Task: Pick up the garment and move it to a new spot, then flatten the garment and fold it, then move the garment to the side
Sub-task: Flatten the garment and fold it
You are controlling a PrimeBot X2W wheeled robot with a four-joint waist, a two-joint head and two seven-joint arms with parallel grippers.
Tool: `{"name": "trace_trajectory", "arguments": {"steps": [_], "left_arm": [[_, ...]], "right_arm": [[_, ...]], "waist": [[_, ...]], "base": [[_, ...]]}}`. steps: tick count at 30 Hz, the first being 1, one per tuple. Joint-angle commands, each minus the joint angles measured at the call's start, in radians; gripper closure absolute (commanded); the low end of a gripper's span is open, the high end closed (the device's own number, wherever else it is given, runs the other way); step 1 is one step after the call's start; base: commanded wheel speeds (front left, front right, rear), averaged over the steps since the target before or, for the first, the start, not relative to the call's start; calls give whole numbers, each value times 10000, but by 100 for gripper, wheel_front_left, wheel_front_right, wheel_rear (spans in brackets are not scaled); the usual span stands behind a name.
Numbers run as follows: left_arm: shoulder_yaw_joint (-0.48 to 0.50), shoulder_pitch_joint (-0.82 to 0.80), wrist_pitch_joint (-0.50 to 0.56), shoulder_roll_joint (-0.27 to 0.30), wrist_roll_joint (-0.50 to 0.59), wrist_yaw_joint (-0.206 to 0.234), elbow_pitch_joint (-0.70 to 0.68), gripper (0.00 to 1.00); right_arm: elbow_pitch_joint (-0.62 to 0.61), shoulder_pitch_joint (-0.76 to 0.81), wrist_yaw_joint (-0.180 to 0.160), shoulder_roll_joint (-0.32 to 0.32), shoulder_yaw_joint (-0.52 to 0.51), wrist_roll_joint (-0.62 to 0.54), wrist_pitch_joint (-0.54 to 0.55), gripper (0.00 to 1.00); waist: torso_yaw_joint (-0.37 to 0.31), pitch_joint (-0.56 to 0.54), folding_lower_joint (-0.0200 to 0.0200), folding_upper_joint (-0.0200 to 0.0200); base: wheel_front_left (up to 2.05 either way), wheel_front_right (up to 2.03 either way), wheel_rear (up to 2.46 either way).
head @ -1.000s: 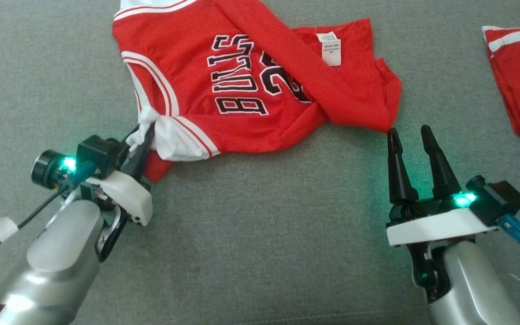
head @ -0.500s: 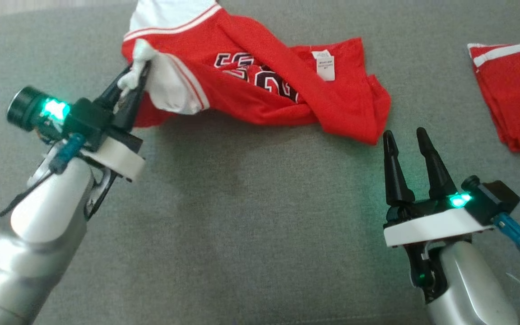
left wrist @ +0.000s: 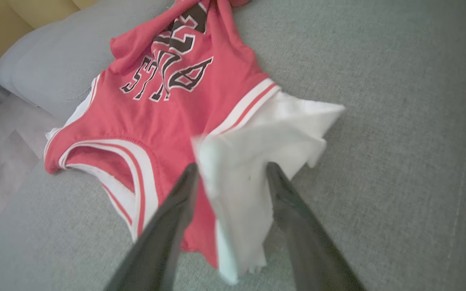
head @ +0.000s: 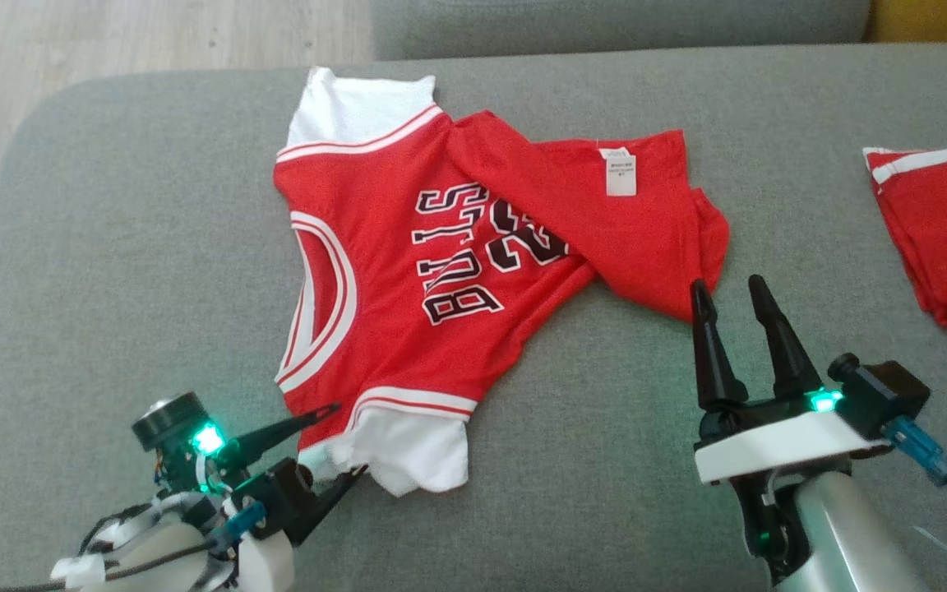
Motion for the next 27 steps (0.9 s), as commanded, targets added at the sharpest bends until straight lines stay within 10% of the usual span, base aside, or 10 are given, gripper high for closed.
{"name": "trace_trajectory", "arguments": {"steps": [1,7,18,27], "left_arm": [[395,-411,58,364,-8,39,-199,0],[946,-143,-110,196,-611,752,-401,0],[5137,1469,-1296,-1461,-4249,3130,-2073,0],[6906,3314,-1307,-3368,-3829,2766,-3140,0]], "right_arm": [[-277,-184,-7,-16,242,81,-107,0],[-188,-45,-7,-16,326,128,-107,0],[-279,27,-7,-16,113,-56,-107,0],[-239,-163,-7,-16,-190,-674,-107,0]], "waist": [[65,-108,2,0],[161,-438,2,0],[150,-799,2,0],[404,-453,2,0]], "base": [[0,0,0],[0,0,0],[0,0,0],[0,0,0]]}}
